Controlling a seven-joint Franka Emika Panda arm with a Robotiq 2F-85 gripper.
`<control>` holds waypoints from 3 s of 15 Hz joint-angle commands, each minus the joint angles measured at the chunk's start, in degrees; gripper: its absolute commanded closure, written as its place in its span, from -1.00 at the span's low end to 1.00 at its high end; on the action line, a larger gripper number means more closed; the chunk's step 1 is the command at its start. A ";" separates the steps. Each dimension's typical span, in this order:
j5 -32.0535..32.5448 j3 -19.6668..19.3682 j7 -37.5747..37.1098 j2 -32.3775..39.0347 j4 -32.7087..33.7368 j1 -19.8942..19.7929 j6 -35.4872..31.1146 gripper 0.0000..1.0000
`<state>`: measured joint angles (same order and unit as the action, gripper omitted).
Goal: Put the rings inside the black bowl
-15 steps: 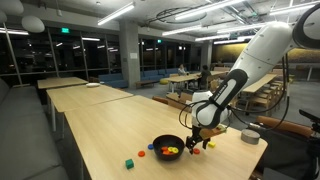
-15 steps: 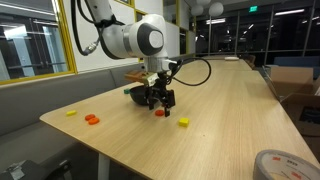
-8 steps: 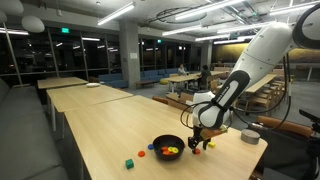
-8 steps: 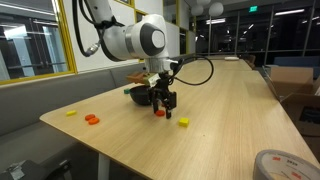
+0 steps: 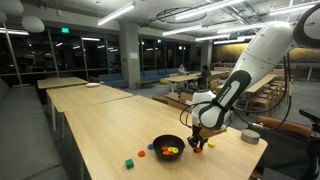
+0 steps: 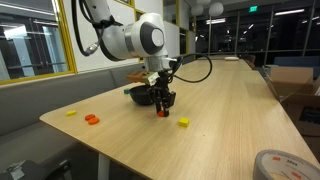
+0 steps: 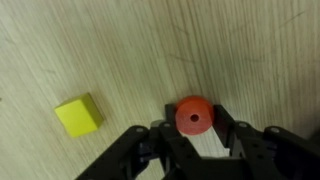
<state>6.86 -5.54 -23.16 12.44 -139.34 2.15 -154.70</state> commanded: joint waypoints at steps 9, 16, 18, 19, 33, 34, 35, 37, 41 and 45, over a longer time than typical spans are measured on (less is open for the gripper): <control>6.79 -1.12 -1.06 -2.69 4.13 2.00 -10.25 0.65; -15.97 13.75 24.46 -0.14 7.58 -3.98 -14.77 0.65; -22.21 18.09 32.07 0.74 9.47 -6.56 -13.05 0.65; -24.61 19.73 35.32 1.10 10.26 -7.76 -12.29 0.65; 4.35 -6.48 9.30 -1.54 7.68 3.26 -3.14 -1.00; 8.57 -8.86 5.02 -1.14 8.36 4.84 -0.09 -1.00; 12.63 -8.24 1.31 -0.76 9.41 4.29 4.40 -1.00; 12.48 -5.84 2.14 -0.44 10.44 3.39 11.64 -1.00; 8.36 -1.01 7.61 1.03 12.98 1.76 19.03 -1.00; 7.35 0.96 8.58 2.23 14.87 1.40 20.36 -1.00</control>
<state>16.01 -6.02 -17.08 13.54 -127.23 4.70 -136.10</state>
